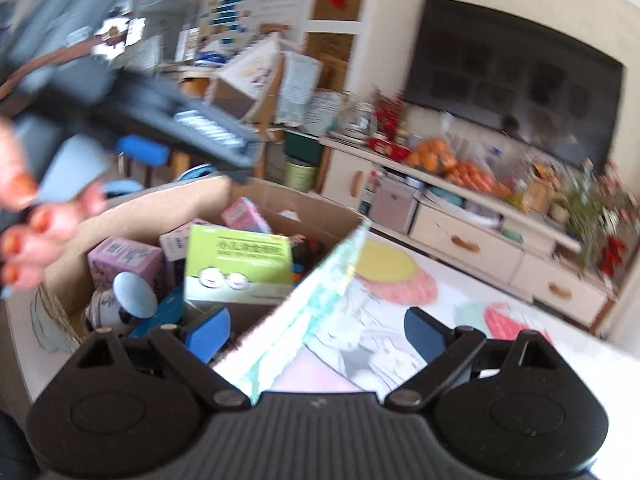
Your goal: Organize rigid objects
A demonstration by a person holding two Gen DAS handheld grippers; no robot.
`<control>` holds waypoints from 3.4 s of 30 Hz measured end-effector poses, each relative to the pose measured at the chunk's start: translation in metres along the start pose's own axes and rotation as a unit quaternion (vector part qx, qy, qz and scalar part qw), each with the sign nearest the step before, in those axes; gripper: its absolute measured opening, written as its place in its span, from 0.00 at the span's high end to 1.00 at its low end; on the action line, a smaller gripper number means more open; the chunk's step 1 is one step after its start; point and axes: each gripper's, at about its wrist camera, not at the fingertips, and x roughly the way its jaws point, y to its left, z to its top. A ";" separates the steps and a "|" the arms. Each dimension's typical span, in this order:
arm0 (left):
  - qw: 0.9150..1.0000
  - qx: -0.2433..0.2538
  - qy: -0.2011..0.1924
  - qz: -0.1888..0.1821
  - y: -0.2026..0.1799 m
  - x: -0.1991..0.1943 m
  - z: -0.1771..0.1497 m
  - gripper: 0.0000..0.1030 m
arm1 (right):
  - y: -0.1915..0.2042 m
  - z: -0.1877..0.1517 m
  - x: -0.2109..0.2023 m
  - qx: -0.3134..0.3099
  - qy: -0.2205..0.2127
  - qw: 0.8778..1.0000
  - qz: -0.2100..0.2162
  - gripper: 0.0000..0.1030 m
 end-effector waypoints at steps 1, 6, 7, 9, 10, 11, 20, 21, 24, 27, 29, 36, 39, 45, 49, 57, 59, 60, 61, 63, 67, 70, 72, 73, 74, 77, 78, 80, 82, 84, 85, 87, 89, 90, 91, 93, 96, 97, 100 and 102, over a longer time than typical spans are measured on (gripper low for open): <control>1.000 -0.003 0.001 0.002 0.000 -0.004 -0.003 0.00 | -0.003 0.000 -0.003 0.011 0.000 1.000 -0.006 0.09; 1.000 -0.017 0.004 0.007 0.004 -0.026 -0.017 0.00 | -0.014 0.002 -0.020 0.046 -0.007 0.999 -0.020 0.09; 1.000 -0.019 0.006 0.010 0.004 -0.031 -0.019 0.00 | -0.014 0.002 -0.024 0.050 -0.008 0.999 -0.019 0.09; 0.999 -0.024 0.010 0.018 0.004 -0.040 -0.024 0.00 | -0.016 0.003 -0.032 0.058 -0.011 0.998 -0.015 0.09; 0.999 -0.026 0.012 0.022 0.005 -0.045 -0.026 0.00 | -0.016 0.004 -0.037 0.062 -0.013 0.998 -0.010 0.09; 0.999 -0.026 0.012 0.022 0.005 -0.049 -0.029 0.00 | -0.016 0.004 -0.041 0.064 -0.013 0.998 -0.007 0.09; 0.999 0.006 0.015 0.033 -0.004 -0.086 -0.045 0.00 | -0.007 0.007 -0.074 0.063 -0.019 0.998 0.007 0.09; 0.999 0.007 0.014 0.034 -0.003 -0.088 -0.044 0.00 | -0.006 0.008 -0.077 0.063 -0.020 0.998 0.008 0.09; 0.999 0.007 0.012 0.034 -0.001 -0.097 -0.046 0.00 | -0.002 0.010 -0.087 0.062 -0.021 0.998 0.012 0.09; 0.999 0.008 0.007 0.038 -0.001 -0.107 -0.048 0.00 | 0.005 0.010 -0.096 0.060 -0.022 0.998 0.017 0.09; 0.999 0.010 0.002 0.040 0.000 -0.114 -0.050 0.00 | 0.009 0.010 -0.102 0.056 -0.023 0.998 0.018 0.09; 0.999 0.008 -0.005 0.045 0.004 -0.125 -0.055 0.00 | 0.023 0.014 -0.120 0.044 -0.036 0.998 0.019 0.09; 0.999 0.002 -0.010 0.047 0.005 -0.129 -0.059 0.00 | 0.027 0.015 -0.124 0.041 -0.040 0.998 0.018 0.09; 0.999 -0.002 -0.019 0.048 0.003 -0.137 -0.064 0.00 | 0.038 0.016 -0.128 0.038 -0.044 0.998 0.019 0.09; 0.999 -0.003 -0.021 0.047 0.001 -0.137 -0.066 0.00 | 0.044 0.018 -0.130 0.032 -0.046 0.998 0.019 0.09; 0.998 -0.009 -0.024 0.052 0.000 -0.141 -0.071 0.00 | 0.047 0.018 -0.128 0.030 -0.044 0.998 0.017 0.09; 0.998 -0.007 -0.025 0.052 -0.002 -0.142 -0.072 0.00 | 0.047 0.018 -0.127 0.030 -0.042 0.999 0.016 0.09; 0.998 -0.007 -0.025 0.052 -0.003 -0.142 -0.072 0.00 | 0.047 0.017 -0.126 0.030 -0.042 0.999 0.016 0.09; 0.998 -0.006 -0.026 0.052 -0.004 -0.143 -0.072 0.00 | 0.047 0.017 -0.126 0.030 -0.041 0.999 0.016 0.09; 0.998 -0.004 -0.027 0.051 -0.006 -0.144 -0.073 0.00 | 0.047 0.017 -0.126 0.030 -0.040 0.999 0.016 0.09; 0.998 -0.003 -0.031 0.050 -0.008 -0.147 -0.075 0.00 | 0.046 0.016 -0.126 0.030 -0.041 0.999 0.015 0.09; 0.998 -0.003 -0.033 0.047 -0.008 -0.148 -0.075 0.00 | 0.045 0.014 -0.126 0.032 -0.040 0.999 0.015 0.09; 0.998 -0.002 -0.034 0.048 -0.009 -0.148 -0.075 0.00 | 0.046 0.013 -0.125 0.033 -0.039 0.999 0.015 0.09; 0.998 -0.002 -0.035 0.049 -0.009 -0.148 -0.076 0.00 | 0.045 0.012 -0.125 0.034 -0.039 0.999 0.015 0.09; 0.998 -0.001 -0.035 0.049 -0.010 -0.148 -0.075 0.00 | 0.045 0.012 -0.125 0.033 -0.038 0.999 0.015 0.09; 0.998 -0.001 -0.035 0.050 -0.010 -0.148 -0.075 0.00 | 0.043 0.012 -0.125 0.035 -0.037 0.999 0.016 0.09; 0.998 0.000 -0.035 0.051 -0.010 -0.148 -0.075 0.00 | 0.043 0.011 -0.125 0.036 -0.037 0.999 0.016 0.09; 0.998 0.003 -0.035 0.052 -0.011 -0.147 -0.075 0.00 | 0.042 0.011 -0.124 0.036 -0.036 0.999 0.016 0.09; 0.998 0.005 -0.034 0.052 -0.012 -0.148 -0.075 0.00 | 0.041 0.011 -0.124 0.037 -0.037 0.999 0.016 0.09; 0.998 0.006 -0.036 0.052 -0.011 -0.148 -0.075 0.00 | 0.039 0.010 -0.124 0.039 -0.037 0.998 0.016 0.09; 0.998 0.007 -0.036 0.052 -0.011 -0.148 -0.075 0.00 | 0.039 0.010 -0.124 0.039 -0.037 0.998 0.016 0.09; 0.998 0.010 -0.036 0.053 -0.012 -0.148 -0.075 0.00 | 0.038 0.009 -0.124 0.039 -0.036 0.998 0.016 0.09; 0.998 0.010 -0.035 0.054 -0.012 -0.147 -0.075 0.00 | 0.037 0.009 -0.124 0.039 -0.036 0.998 0.016 0.09; 0.998 0.009 -0.035 0.053 -0.011 -0.147 -0.075 0.00 | 0.036 0.008 -0.124 0.041 -0.035 0.998 0.017 0.09; 0.998 0.007 -0.035 0.051 -0.011 -0.147 -0.075 0.00 | 0.035 0.008 -0.124 0.043 -0.035 0.998 0.017 0.09; 0.998 0.005 -0.034 0.048 -0.011 -0.147 -0.075 0.00 | 0.035 0.006 -0.123 0.043 -0.034 0.998 0.017 0.09; 0.998 0.004 -0.032 0.046 -0.012 -0.146 -0.075 0.00 | 0.032 0.005 -0.122 0.044 -0.033 0.998 0.017 0.09; 0.998 0.003 -0.031 0.045 -0.012 -0.146 -0.075 0.00 | 0.032 0.005 -0.122 0.045 -0.033 0.998 0.017 0.09; 0.999 -0.005 -0.029 0.038 -0.011 -0.145 -0.075 0.00 | 0.030 0.004 -0.121 0.049 -0.033 0.998 0.019 0.09; 0.999 -0.007 -0.029 0.036 -0.012 -0.144 -0.075 0.00 | 0.029 0.002 -0.121 0.050 -0.035 0.998 0.018 0.09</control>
